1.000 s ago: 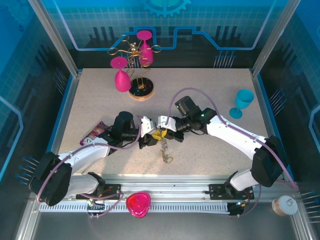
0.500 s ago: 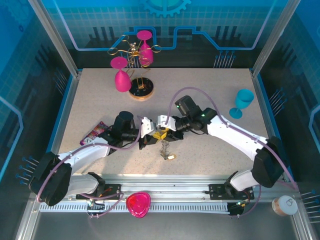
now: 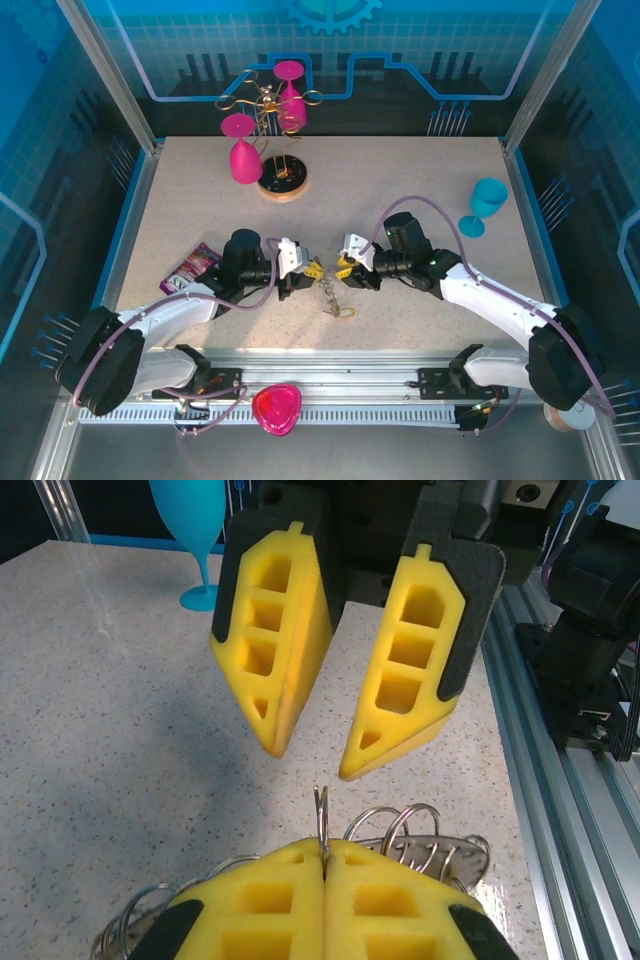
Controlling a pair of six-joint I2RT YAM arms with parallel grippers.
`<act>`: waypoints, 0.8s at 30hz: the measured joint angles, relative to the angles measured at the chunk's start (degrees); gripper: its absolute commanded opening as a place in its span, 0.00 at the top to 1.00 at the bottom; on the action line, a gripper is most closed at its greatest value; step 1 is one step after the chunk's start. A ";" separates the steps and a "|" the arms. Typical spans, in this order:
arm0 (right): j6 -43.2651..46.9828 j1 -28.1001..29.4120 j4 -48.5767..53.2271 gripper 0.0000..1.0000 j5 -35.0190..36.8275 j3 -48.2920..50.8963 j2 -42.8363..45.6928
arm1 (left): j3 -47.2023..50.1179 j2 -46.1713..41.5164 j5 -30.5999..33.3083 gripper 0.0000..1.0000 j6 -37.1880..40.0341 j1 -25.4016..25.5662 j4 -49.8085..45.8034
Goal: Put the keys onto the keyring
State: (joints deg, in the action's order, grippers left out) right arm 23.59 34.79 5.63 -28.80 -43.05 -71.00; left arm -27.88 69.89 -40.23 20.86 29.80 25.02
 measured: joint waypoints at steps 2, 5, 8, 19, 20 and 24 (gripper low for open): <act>-0.59 0.22 -2.32 0.73 -0.28 0.11 -0.11 | 0.04 0.00 -0.02 1.00 -0.17 0.07 1.11; -1.11 0.57 -4.59 0.73 -0.63 0.37 -0.13 | 0.09 0.00 -0.09 1.00 -0.20 0.22 2.19; -1.11 0.66 -5.35 0.76 -0.90 0.63 -0.37 | 0.31 0.00 -0.07 1.00 -0.37 0.20 2.60; -1.07 0.85 -6.23 0.74 -2.93 1.07 -1.40 | 0.68 0.00 -0.04 1.00 -0.35 0.24 3.54; -0.92 1.05 -6.64 0.74 -3.26 1.07 -1.40 | 0.68 0.00 -0.04 1.00 -0.33 0.39 3.72; -0.63 1.51 -6.99 0.75 -3.48 1.07 -1.40 | 0.70 -0.02 0.07 1.00 0.26 0.87 3.78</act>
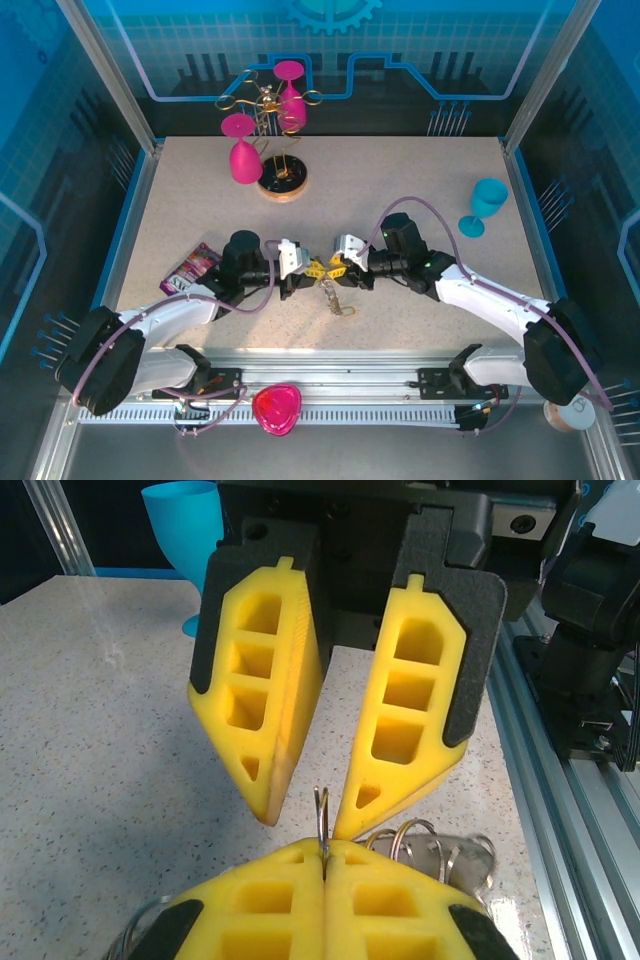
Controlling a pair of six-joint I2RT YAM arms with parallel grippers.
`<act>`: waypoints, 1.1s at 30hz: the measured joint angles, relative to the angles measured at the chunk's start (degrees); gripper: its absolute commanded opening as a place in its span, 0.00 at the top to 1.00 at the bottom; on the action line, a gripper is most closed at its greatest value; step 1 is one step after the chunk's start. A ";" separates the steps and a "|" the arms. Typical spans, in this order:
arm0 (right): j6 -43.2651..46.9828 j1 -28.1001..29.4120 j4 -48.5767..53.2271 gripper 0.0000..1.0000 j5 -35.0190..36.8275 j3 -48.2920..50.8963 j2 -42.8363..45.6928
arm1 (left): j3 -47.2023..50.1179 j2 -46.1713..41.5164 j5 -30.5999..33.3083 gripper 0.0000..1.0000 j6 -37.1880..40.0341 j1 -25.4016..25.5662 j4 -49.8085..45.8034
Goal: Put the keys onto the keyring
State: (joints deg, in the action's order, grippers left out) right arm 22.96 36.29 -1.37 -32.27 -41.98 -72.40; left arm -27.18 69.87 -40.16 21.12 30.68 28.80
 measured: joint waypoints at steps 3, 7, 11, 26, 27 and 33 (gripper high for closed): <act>0.28 0.02 -0.09 0.83 -0.37 0.00 0.00 | 0.02 -0.20 0.24 1.00 0.46 0.15 0.00; 0.85 0.07 -0.02 0.93 -1.20 0.00 0.00 | 0.20 -0.59 0.70 1.00 1.33 0.15 0.04; 1.46 0.20 0.26 1.00 -1.53 0.00 0.02 | 0.96 -1.68 1.33 1.00 2.05 0.26 0.02; 7.34 3.08 10.49 1.00 1.40 -4.61 -1.53 | 0.24 -2.86 2.62 0.88 8.11 1.75 -6.78; 7.85 3.30 11.32 1.00 1.73 -5.09 -1.90 | 0.22 -2.86 2.73 0.89 8.48 1.75 -7.21; 10.40 3.96 16.15 1.00 2.91 -7.98 -3.61 | -0.48 -2.86 2.89 1.00 10.58 1.77 -10.12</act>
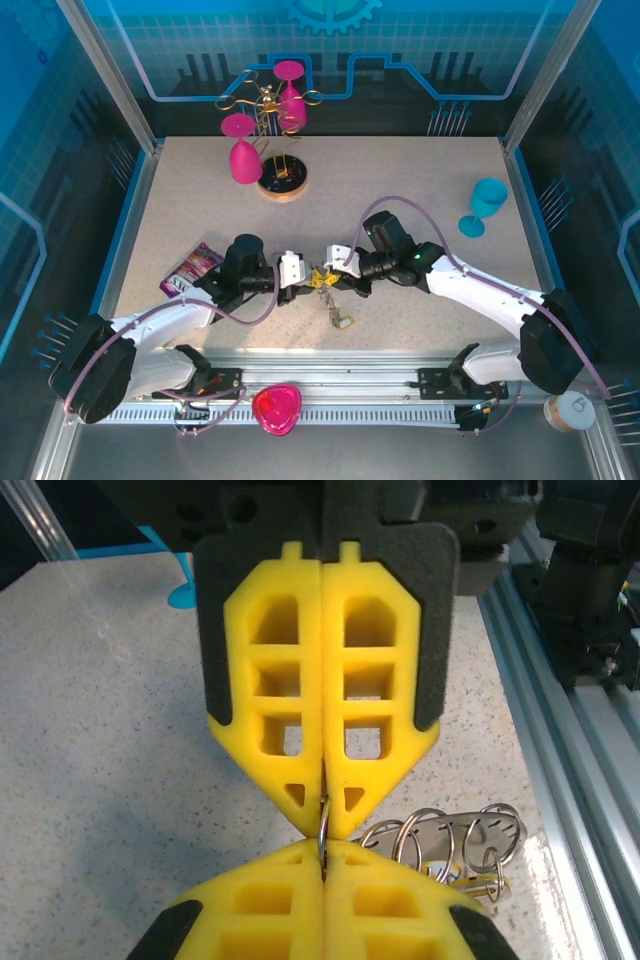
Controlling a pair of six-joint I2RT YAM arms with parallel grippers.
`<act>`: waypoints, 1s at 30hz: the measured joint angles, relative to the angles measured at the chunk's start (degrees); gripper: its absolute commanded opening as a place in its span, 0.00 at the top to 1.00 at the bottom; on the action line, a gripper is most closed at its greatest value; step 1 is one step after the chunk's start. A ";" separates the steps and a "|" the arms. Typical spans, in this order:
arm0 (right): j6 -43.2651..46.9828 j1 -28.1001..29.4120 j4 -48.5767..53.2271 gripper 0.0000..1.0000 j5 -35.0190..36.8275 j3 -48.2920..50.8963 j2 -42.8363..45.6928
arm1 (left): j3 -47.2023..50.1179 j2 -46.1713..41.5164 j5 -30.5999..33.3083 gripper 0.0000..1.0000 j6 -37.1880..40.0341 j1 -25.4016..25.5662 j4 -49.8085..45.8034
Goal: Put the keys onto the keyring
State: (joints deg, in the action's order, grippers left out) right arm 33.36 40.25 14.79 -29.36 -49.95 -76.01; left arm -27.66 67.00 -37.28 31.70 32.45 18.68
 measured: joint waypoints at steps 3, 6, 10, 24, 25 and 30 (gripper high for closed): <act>-0.09 0.28 0.31 0.75 0.83 -0.17 0.02 | -0.11 0.00 0.07 1.00 0.46 0.04 -0.35; -1.40 0.17 -1.27 0.66 3.08 0.70 1.36 | -0.15 -0.13 0.79 1.00 1.38 0.48 -0.44; -6.75 -2.21 -5.66 0.60 5.90 4.68 7.87 | -0.33 -1.29 3.26 1.00 2.12 0.79 -1.79; -31.06 -6.91 -9.62 0.62 23.08 7.17 14.69 | -3.28 -16.04 8.90 1.00 10.95 -0.48 -16.76; -32.00 -6.95 -9.07 0.62 23.61 6.43 13.86 | -3.32 -17.53 9.60 1.00 12.28 -0.59 -18.38; -34.32 -6.95 -7.37 0.64 24.50 2.69 9.70 | -3.82 -22.62 12.74 1.00 18.18 -0.85 -25.51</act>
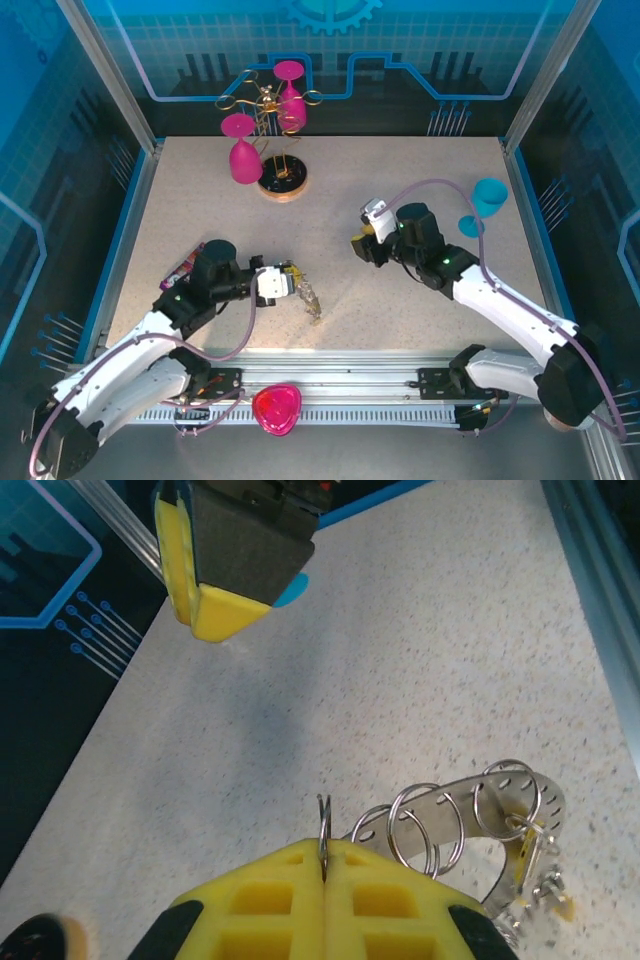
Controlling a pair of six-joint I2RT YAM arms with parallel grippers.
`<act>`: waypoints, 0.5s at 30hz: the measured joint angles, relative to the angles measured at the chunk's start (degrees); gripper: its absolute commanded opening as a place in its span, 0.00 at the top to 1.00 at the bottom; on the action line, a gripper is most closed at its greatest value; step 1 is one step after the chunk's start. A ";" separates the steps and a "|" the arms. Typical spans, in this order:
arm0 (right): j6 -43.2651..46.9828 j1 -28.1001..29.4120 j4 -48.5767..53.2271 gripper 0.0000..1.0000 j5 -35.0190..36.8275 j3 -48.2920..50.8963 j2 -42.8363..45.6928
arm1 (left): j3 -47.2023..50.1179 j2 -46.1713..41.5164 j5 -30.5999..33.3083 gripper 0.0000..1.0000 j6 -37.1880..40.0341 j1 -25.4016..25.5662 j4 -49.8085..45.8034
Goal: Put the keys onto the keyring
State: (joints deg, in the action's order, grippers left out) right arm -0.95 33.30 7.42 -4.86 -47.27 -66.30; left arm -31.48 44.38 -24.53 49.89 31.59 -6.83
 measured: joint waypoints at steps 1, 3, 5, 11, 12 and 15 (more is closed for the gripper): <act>-0.22 0.00 0.11 0.64 -0.04 -0.59 -0.83 | 0.00 -0.72 0.68 1.00 1.09 -0.24 -1.22; -0.59 0.00 1.03 0.66 -0.09 -2.16 -2.71 | -0.15 -1.64 1.75 1.00 2.71 -0.81 -3.58; -0.81 0.02 1.84 0.67 -0.26 -4.44 -5.22 | -0.26 -2.23 2.95 1.00 3.87 -1.46 -5.60; -2.34 2.34 5.75 0.65 0.17 -13.90 -15.52 | -0.31 -4.44 7.32 1.00 6.23 -2.10 -10.56; -3.02 3.21 6.36 0.64 0.20 -15.61 -17.49 | -0.31 -4.94 8.13 1.00 6.54 -2.10 -11.37; -5.66 6.16 8.28 0.61 0.59 -20.98 -24.02 | -0.33 -7.15 11.28 1.00 7.61 -2.21 -14.45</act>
State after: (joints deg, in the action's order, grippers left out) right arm -6.61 39.46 15.70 -4.27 -68.25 -90.32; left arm -31.81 37.23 -13.26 57.49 29.39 -21.28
